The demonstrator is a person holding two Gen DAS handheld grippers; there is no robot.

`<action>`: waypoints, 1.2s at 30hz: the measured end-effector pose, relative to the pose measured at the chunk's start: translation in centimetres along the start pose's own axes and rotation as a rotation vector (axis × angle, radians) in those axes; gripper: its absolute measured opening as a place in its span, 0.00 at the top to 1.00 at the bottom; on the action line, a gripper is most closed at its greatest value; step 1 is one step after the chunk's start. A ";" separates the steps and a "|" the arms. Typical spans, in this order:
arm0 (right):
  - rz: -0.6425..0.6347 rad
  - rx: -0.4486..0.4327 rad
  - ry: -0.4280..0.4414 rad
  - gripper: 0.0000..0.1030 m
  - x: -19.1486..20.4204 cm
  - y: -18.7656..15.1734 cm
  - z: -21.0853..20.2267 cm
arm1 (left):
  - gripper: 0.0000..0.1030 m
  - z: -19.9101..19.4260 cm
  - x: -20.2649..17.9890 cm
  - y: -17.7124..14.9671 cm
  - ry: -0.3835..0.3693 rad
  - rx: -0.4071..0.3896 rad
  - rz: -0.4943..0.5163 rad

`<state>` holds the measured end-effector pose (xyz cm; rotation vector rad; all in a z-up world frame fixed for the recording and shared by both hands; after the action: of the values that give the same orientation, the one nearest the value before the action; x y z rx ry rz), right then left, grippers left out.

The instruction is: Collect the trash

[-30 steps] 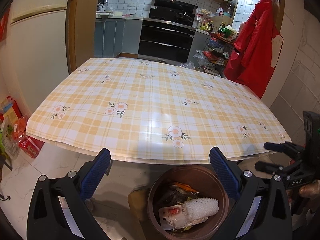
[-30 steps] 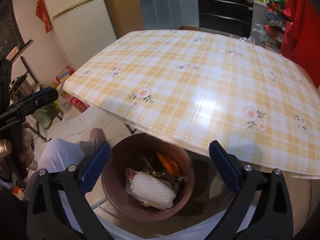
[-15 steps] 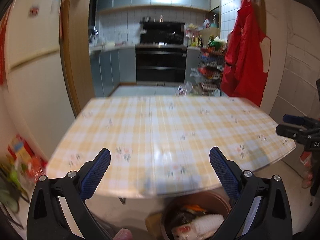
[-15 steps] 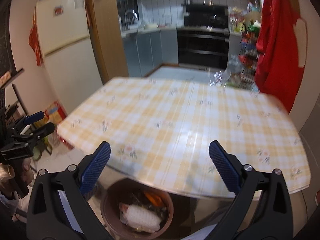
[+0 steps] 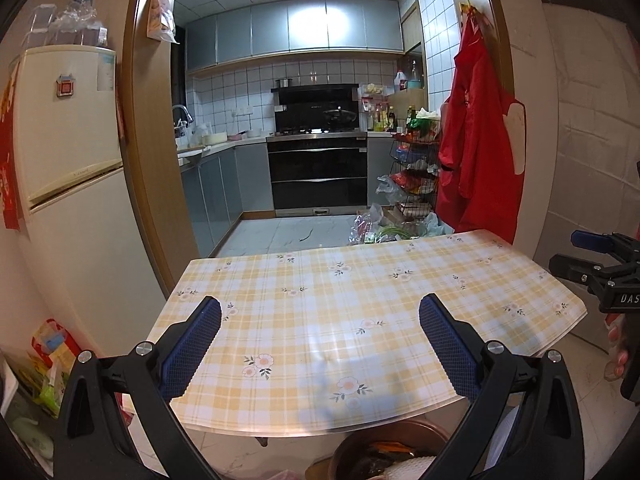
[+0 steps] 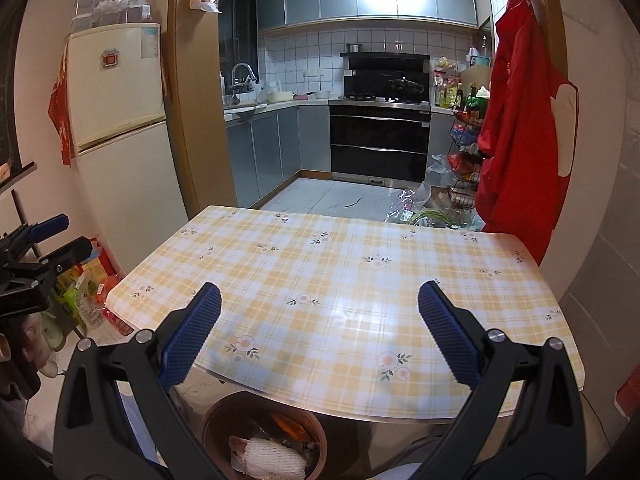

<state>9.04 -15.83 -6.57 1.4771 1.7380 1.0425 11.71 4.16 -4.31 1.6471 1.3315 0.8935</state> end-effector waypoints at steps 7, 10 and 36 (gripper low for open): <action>0.000 -0.001 -0.005 0.06 -0.1 0.1 -0.3 | 0.06 -0.3 -0.4 0.4 0.008 -0.008 0.014; -0.002 0.001 -0.004 0.06 0.1 0.0 -0.3 | 0.06 -0.4 -0.4 0.4 0.011 -0.007 0.016; 0.013 0.027 -0.005 0.05 0.0 -0.6 0.3 | 0.06 0.0 -0.3 -0.3 0.018 -0.005 0.033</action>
<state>8.97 -15.81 -7.21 1.5078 1.7480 1.0249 11.57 3.93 -4.59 1.6653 1.3166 0.9325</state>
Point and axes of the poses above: each gripper's, at about its wrist camera, not at the fingertips, and z roughly the way its jaws point, x to its left, y to its top, the point moved 8 cm from there along z, roughly the way its jaws point, and after that the axes turned 4 degrees about -y, right-handed, at the moved point
